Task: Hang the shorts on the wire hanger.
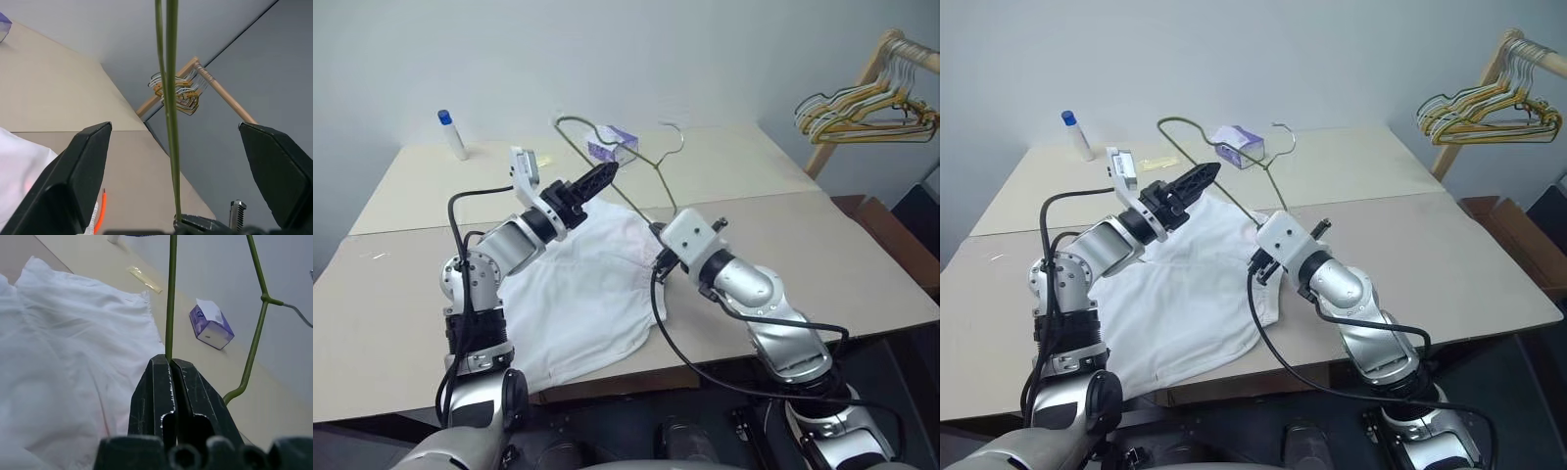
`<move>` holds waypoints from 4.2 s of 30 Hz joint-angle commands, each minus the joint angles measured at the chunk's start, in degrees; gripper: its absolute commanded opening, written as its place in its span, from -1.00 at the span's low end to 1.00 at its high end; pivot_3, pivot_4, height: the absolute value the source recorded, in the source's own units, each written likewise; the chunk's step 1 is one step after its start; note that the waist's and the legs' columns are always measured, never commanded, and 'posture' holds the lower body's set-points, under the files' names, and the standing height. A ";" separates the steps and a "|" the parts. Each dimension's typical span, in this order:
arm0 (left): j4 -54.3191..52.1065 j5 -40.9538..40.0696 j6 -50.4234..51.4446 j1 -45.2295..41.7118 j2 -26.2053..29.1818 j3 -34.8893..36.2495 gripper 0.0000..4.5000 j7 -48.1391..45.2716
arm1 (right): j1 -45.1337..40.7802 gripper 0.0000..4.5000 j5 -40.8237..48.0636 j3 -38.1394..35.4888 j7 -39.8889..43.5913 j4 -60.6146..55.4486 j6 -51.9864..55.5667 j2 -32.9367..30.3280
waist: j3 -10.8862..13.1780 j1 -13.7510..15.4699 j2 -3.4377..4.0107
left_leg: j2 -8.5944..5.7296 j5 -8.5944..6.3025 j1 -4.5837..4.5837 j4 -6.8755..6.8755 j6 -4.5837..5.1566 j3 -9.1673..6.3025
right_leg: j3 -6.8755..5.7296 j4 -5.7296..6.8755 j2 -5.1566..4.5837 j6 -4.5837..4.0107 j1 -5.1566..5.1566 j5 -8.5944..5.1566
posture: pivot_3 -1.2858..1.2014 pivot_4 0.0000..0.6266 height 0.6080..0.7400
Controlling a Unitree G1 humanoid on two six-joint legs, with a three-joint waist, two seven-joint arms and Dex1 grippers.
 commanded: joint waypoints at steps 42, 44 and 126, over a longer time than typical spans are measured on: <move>10.41 3.06 -11.64 -4.86 24.40 2.16 -1.00 -52.05 | -5.26 0.65 42.88 -29.19 32.78 -1.30 26.61 -9.06 | 0.05 0.01 -0.07 | 0.07 -0.25 -0.05 -0.01 0.43 -0.08 | -0.23 -0.16 0.02 -0.05 0.01 0.02 | -0.06 -1.00 1.00; 12.98 1.38 -10.68 -6.37 26.10 3.00 -1.00 -59.11 | -6.92 0.65 48.44 -28.41 38.61 2.42 29.06 -11.32 | 0.05 0.04 -0.07 | 0.09 -0.26 -0.05 -0.01 0.46 -0.11 | -0.30 -0.21 0.04 -0.07 0.05 0.02 | -0.05 -1.00 1.00; 4.84 39.30 -42.09 8.27 30.62 -19.32 0.98 -69.52 | 18.40 -1.00 61.65 -32.06 36.72 25.03 57.02 -35.86 | 0.00 1.37 0.02 | 0.08 -0.33 -0.10 0.02 0.77 -0.05 | -0.32 -0.44 -0.08 0.27 0.13 -0.03 | -0.06 -1.00 1.00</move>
